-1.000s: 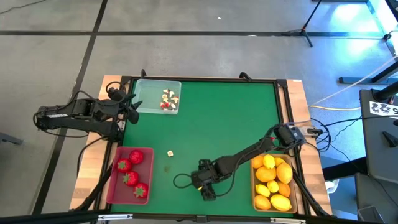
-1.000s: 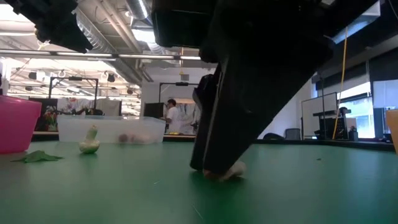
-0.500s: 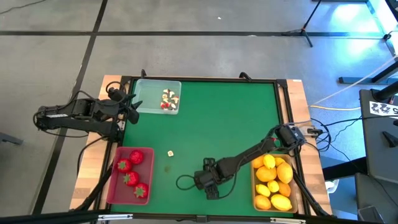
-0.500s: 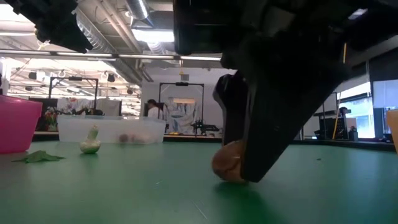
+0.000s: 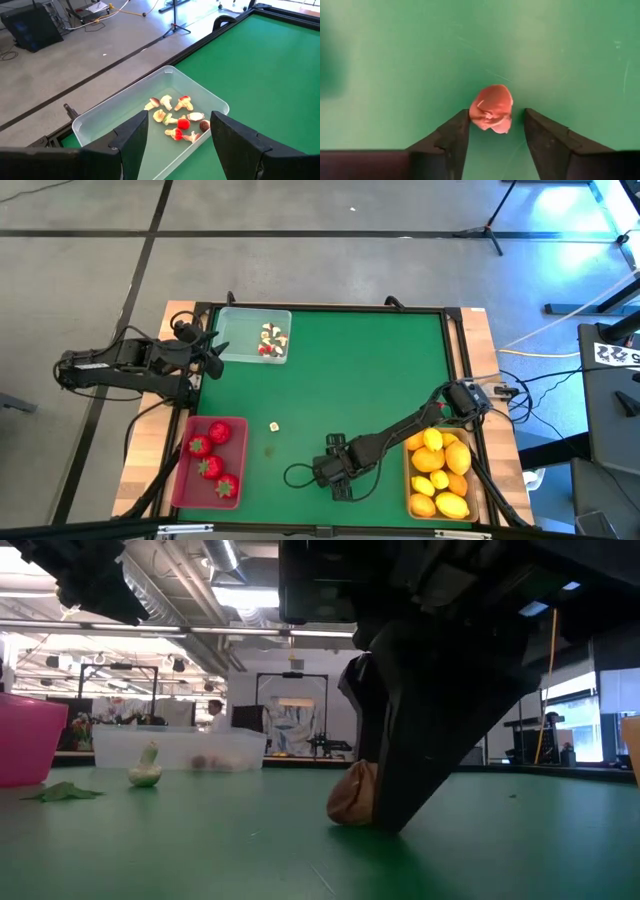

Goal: Sort produce into baskets
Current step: Put the brown mushroom into the transparent bin, then put the green mushroom into the transparent bin, then return to Home Position

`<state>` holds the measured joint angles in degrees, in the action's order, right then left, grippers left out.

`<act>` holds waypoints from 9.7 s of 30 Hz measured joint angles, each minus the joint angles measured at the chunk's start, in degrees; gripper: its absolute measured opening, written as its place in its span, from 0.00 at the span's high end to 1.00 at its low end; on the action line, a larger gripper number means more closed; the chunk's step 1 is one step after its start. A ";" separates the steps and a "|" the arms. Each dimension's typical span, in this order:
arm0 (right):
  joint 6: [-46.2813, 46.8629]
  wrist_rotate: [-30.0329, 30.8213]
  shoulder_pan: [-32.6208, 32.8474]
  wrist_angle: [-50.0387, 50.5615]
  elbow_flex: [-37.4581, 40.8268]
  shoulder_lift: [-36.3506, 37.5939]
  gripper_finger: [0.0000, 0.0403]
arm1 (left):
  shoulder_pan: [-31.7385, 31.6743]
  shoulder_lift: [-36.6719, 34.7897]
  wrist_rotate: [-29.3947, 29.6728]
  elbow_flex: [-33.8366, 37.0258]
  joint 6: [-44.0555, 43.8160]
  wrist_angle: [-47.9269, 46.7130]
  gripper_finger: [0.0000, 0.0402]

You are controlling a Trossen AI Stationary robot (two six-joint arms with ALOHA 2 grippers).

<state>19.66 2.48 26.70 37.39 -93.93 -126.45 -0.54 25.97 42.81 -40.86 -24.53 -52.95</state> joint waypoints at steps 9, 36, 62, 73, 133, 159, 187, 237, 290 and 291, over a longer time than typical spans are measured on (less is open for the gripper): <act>-1.09 1.22 -0.04 -0.55 0.00 -0.04 0.75 | 0.00 0.00 0.00 0.00 0.02 0.00 0.48; -31.63 9.09 -22.00 -10.96 -13.02 -0.16 0.90 | 0.00 -0.02 0.00 0.00 0.02 0.00 0.48; -28.38 2.41 -39.40 -43.00 -13.31 -6.55 0.87 | 0.00 -0.01 0.02 -0.01 0.04 0.01 0.48; -27.04 4.48 -39.58 -43.13 -13.31 -6.58 0.51 | 0.00 0.00 0.01 0.00 0.04 0.01 0.48; -23.89 -6.73 -19.91 -28.92 -13.31 -15.06 0.60 | 0.00 -0.02 0.02 -0.02 0.04 0.00 0.48; -30.87 -0.45 -28.07 -29.98 -13.22 -8.06 0.76 | 0.02 0.00 0.02 -0.02 0.02 0.00 0.48; -22.59 9.04 -39.93 -37.77 -13.31 -7.76 0.40 | 0.00 0.00 0.02 0.00 0.04 0.00 0.48; -31.77 -2.09 -34.09 36.77 -38.75 28.19 0.36 | 0.07 -0.02 0.02 -0.02 -1.26 -0.20 0.48; -7.90 5.51 -29.33 -7.75 59.80 125.45 0.36 | 0.86 -23.83 -4.59 -1.30 5.27 4.34 0.48; -7.75 5.53 -29.28 -8.43 60.01 125.72 0.36 | 0.90 -23.43 -4.66 -0.67 5.39 6.16 0.48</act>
<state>11.90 8.01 -2.58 28.97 -33.92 -0.73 0.36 2.55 38.15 -41.54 -19.14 -46.78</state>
